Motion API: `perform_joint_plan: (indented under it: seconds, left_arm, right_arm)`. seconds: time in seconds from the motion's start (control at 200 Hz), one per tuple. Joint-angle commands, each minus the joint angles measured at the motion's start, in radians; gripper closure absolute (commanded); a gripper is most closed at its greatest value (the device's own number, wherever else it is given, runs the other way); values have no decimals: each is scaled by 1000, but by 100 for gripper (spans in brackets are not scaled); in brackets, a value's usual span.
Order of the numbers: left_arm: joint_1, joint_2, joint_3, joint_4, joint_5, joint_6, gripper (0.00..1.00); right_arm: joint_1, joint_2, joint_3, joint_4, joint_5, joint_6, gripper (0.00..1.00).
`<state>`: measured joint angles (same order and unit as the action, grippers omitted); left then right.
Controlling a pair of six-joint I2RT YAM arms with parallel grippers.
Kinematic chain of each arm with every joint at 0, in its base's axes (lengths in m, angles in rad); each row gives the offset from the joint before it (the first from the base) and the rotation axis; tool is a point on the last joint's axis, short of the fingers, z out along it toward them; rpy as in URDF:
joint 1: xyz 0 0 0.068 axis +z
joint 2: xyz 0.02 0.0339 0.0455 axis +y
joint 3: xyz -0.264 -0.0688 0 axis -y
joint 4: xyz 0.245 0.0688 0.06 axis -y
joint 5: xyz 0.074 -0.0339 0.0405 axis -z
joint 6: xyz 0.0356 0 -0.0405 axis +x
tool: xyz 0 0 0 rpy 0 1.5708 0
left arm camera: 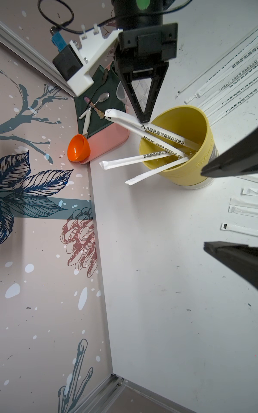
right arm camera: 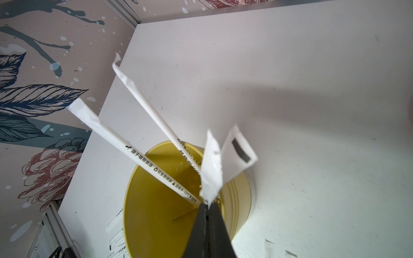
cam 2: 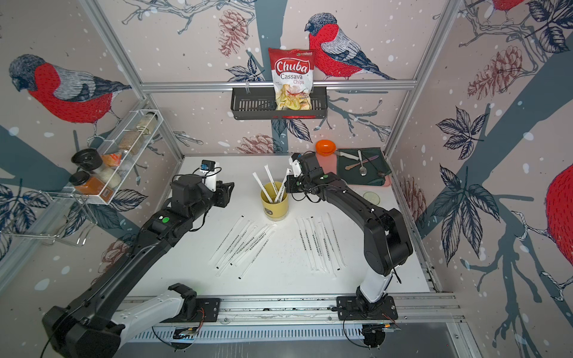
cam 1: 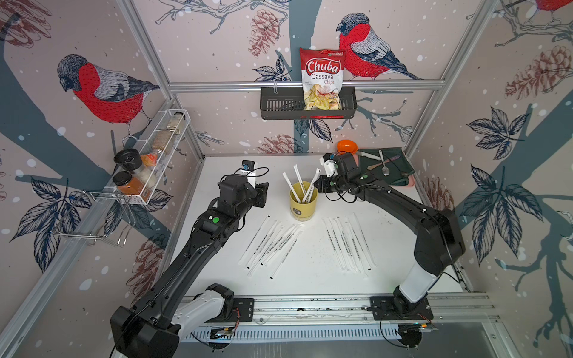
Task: Take the straws out of the storage container
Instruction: Pick up the straw from the container.
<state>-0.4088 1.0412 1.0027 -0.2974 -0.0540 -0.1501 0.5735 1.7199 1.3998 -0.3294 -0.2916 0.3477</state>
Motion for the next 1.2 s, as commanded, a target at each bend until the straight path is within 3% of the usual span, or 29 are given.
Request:
perform_joint_plan:
  seconds: [0.0,0.295,0.57,0.925,1.196]
  left_arm:
    - [2,-4,1,39,0,4,50]
    - [2,-13,1,42,-8,4,50]
    - [1,-22,1,43,-10,7,50]
    - [2,-42,1,40,-11,10,50]
    - [2,-33,1,46,30,0,50]
  right_arm:
    - [2,-27,-2,28,-15,13,100]
    - [5,-101,14,11,16,7,100]
    - [20,-276,77,-128,153,-31,100]
    - [7,-512,221,-573,314,-12,100]
    - [0,-539,115,-871,363,43,100]
